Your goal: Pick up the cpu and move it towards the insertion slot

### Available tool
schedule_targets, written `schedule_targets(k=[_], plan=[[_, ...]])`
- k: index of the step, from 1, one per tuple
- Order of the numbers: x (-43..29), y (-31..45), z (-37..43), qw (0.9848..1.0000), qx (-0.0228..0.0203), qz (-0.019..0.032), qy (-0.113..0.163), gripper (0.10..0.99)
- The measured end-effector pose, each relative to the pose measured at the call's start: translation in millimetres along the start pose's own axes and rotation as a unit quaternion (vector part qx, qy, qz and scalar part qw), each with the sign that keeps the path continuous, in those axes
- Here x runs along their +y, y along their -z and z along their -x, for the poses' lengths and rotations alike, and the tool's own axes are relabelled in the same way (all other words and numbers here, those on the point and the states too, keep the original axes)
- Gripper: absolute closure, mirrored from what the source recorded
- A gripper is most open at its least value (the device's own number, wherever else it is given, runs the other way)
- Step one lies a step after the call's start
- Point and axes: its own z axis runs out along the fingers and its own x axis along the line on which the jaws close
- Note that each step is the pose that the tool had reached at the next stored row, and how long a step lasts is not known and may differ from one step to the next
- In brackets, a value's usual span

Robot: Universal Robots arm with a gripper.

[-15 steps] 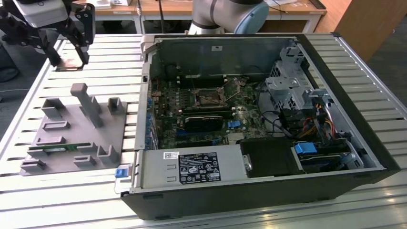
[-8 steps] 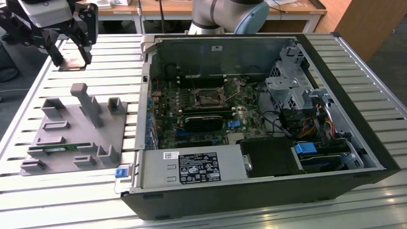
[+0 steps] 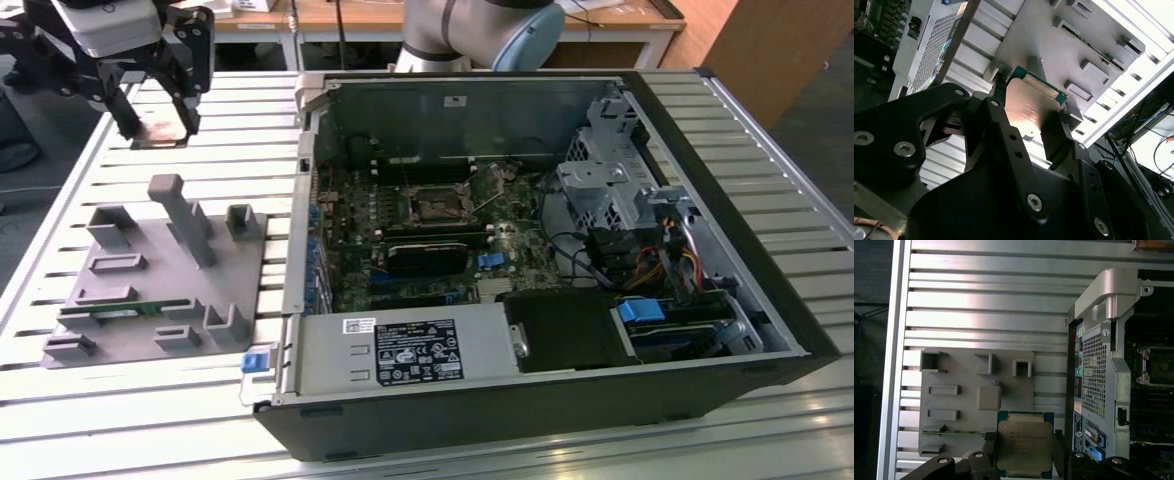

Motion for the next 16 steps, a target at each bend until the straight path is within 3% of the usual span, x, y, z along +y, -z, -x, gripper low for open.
schedule_targets(k=[16], plan=[[-0.5, 0.1, 17.3, 1.0, 0.0, 0.0, 0.0, 0.557]])
